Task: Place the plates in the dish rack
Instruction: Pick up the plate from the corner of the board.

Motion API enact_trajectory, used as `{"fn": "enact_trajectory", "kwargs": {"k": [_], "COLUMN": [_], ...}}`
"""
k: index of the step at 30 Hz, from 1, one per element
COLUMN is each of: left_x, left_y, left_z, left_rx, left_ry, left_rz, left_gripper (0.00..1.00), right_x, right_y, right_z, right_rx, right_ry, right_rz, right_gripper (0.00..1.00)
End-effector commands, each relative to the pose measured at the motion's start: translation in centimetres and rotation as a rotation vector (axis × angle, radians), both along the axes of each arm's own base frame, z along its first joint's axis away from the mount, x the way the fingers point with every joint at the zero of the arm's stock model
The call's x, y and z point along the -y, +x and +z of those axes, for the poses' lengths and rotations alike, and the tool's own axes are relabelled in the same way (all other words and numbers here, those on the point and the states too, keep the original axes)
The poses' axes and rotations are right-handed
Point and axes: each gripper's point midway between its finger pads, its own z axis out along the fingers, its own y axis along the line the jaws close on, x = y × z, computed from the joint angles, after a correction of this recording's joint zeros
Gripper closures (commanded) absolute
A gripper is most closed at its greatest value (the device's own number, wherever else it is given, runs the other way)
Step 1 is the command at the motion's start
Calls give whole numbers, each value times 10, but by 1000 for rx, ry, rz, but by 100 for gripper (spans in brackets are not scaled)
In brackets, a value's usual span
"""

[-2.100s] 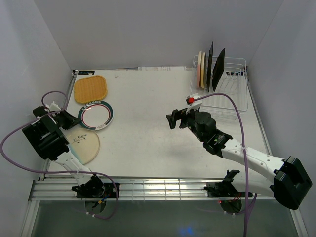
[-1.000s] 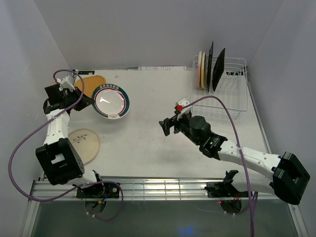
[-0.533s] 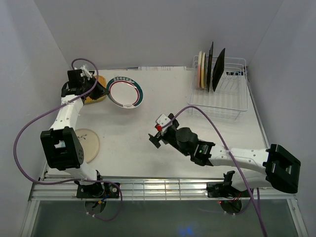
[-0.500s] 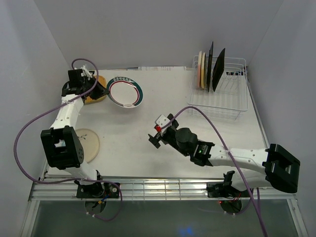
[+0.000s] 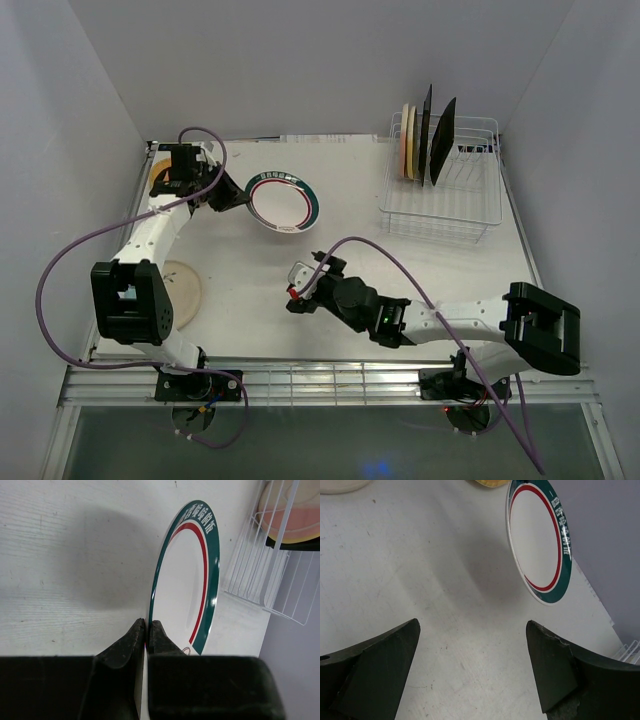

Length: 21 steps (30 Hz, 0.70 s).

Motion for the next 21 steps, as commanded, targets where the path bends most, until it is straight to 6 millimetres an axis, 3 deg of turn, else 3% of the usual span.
{"fn": "enact_trajectory", "kwargs": {"k": [1,8,21], "left_x": [11,41,61], "left_y": [-10,-39,-57], "left_z": [33,27,15], "left_rx": [69,25,20], "left_ry": [-73,-171,-85], "left_rz": [-53,-237,-332], "left_gripper": [100,100,100], "right_x": [-10,-17,-28], "right_y": [6,12,22], "right_z": [34,19,-5], "right_rx": [99,132,207], "right_ry": [56,-33,-195], "right_rz": [-24,-64,-137], "right_gripper": [9,12,20]}}
